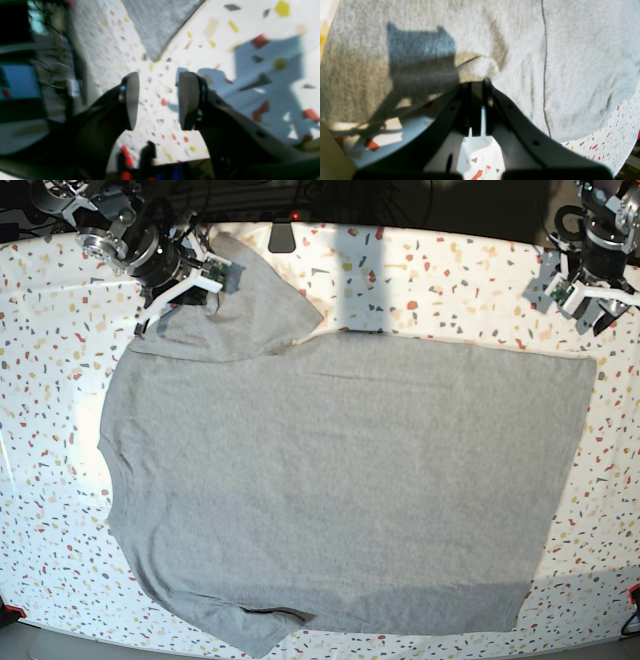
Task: Fold the T-shirt properly
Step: 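Grasp the shirt's shoulder corners with both grippers, then lift the shirt's shoulder edge and pull it toward the arms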
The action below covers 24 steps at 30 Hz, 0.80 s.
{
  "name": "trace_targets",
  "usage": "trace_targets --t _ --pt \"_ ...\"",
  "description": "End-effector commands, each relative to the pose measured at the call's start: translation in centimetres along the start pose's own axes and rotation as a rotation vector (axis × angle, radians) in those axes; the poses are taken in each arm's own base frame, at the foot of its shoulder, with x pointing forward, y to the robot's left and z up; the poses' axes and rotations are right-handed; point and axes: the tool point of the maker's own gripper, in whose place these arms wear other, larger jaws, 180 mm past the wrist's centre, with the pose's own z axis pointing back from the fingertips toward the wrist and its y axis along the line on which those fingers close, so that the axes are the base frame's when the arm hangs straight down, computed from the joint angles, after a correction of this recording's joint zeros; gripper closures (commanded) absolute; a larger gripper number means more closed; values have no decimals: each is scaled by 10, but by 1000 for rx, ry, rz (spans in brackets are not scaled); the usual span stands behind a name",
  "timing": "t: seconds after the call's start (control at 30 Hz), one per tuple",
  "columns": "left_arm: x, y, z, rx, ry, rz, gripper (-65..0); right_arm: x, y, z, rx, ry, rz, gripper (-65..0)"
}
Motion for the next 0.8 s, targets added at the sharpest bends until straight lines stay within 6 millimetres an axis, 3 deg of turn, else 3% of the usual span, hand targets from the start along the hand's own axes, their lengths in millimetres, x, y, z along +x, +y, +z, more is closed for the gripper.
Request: trace_targets --t 0.0,0.33,0.57,0.77 --pt "9 13 -3 25 -31 -39 -254 -10 -6 2 -17 38 14 0" --pt "12 17 -48 -110 -48 -139 -254 -17 9 4 14 72 7 0" --pt "-14 19 -77 -140 -13 -120 -254 -22 5 5 -11 100 -6 0" --pt "-20 16 -88 -159 -47 -124 -254 -22 1 5 -32 100 -17 0"
